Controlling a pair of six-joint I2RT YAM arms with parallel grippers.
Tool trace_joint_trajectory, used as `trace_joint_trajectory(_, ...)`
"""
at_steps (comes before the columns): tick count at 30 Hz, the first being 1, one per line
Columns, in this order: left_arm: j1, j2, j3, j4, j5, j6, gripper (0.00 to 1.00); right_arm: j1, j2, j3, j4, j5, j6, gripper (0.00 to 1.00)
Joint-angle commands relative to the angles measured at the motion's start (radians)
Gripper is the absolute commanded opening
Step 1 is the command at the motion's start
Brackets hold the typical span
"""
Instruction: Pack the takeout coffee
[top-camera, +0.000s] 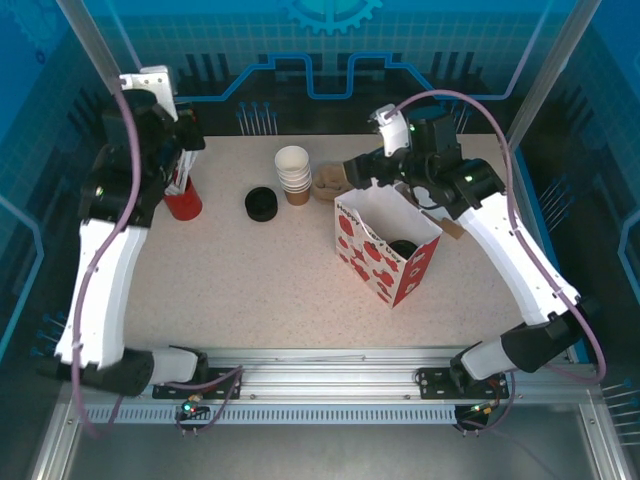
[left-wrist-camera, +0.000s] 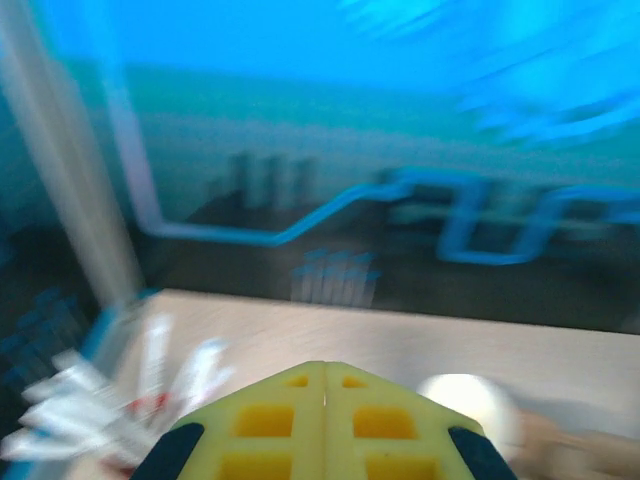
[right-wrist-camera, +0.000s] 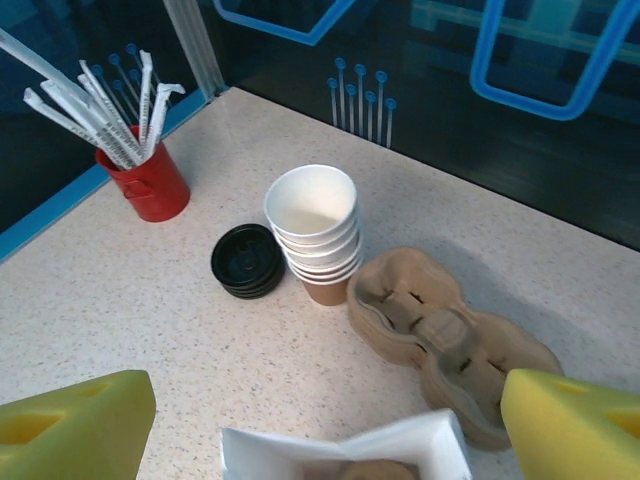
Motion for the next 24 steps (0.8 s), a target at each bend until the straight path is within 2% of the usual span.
trace_joint_trajectory(1, -0.081, -0.067, 0.024, 0.078, 0.291, -0.093, 0.0, -0.036, -0.078, 0.019, -0.064, 0.083, 0.008, 0.91)
trace_joint_trajectory(2, -0.116, -0.065, 0.023, 0.103, 0.358, -0.121, 0.0, -0.048, -0.093, 0.009, -0.073, 0.094, 0.016, 0.91)
trace_joint_trajectory(5, -0.229, -0.026, 0.033, 0.147, 0.402, -0.133, 0.0, -0.103, -0.133, -0.023, -0.098, 0.113, 0.042, 0.91)
trace_joint_trajectory(12, -0.348, 0.165, 0.111, 0.185, 0.542, -0.185, 0.0, -0.244, -0.233, -0.138, -0.117, 0.148, 0.064, 0.91)
trace_joint_trajectory(17, -0.392, 0.259, 0.109, 0.159, 0.526, -0.165, 0.0, -0.303, -0.252, -0.185, -0.137, 0.185, 0.061, 0.91)
trace_joint_trajectory(24, -0.411, 0.357, 0.02, 0.185, 0.519, -0.161, 0.0, -0.323, -0.217, -0.22, -0.128, 0.236, 0.059, 0.91)
